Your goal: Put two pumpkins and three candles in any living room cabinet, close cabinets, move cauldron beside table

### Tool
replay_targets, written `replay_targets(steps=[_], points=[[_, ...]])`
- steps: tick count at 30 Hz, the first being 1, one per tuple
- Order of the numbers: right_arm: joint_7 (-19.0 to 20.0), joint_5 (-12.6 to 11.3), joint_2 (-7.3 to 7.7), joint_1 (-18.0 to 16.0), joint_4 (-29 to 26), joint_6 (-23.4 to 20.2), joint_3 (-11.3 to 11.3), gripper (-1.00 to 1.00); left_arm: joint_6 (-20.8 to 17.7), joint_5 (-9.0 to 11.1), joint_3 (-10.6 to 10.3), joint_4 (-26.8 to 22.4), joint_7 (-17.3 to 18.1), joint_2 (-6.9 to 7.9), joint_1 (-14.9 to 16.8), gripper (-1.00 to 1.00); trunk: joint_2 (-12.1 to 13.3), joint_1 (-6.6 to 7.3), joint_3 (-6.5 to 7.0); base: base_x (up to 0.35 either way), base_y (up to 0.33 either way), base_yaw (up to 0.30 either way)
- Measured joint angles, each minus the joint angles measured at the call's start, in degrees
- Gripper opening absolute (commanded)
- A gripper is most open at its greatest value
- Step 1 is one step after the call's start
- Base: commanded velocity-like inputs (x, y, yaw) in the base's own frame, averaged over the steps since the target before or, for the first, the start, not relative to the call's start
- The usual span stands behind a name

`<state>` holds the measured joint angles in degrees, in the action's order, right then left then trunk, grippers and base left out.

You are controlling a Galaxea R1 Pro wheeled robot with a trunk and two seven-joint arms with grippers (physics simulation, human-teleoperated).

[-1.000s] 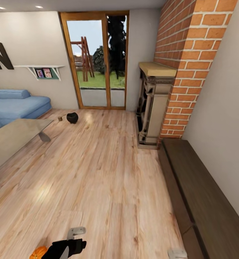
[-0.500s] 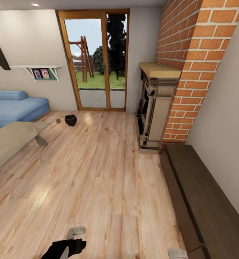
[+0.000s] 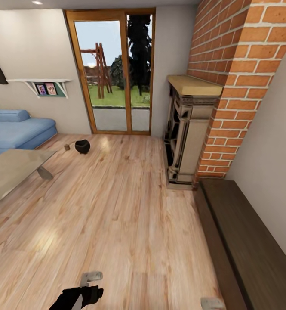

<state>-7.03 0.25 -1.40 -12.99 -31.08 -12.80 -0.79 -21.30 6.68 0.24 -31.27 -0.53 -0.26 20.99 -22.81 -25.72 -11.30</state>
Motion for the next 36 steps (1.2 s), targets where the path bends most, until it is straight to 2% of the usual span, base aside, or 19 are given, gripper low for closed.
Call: replay_targets(steps=[20, 26, 36], points=[[-0.02, 0.07, -0.11, 0.0, 0.01, 0.09, 0.0, 1.0, 0.01, 0.05, 0.0, -0.01, -0.01, 0.0, -0.01, 1.0, 0.0, 0.0, 0.0, 0.325, 0.0, 0.015], [-0.02, 0.07, -0.17, -0.01, 0.01, 0.1, -0.04, 1.0, 0.02, 0.06, 0.0, -0.02, 0.01, 0.01, -0.01, 1.0, 0.0, 0.0, 0.0, 0.325, 0.0, 0.155], [-0.01, 0.07, -0.18, -0.02, 0.02, 0.07, -0.08, 1.0, 0.01, 0.06, 0.06, -0.02, -0.01, 0.01, -0.02, 1.0, 0.0, 0.0, 0.0, 0.325, 0.0, 0.277]])
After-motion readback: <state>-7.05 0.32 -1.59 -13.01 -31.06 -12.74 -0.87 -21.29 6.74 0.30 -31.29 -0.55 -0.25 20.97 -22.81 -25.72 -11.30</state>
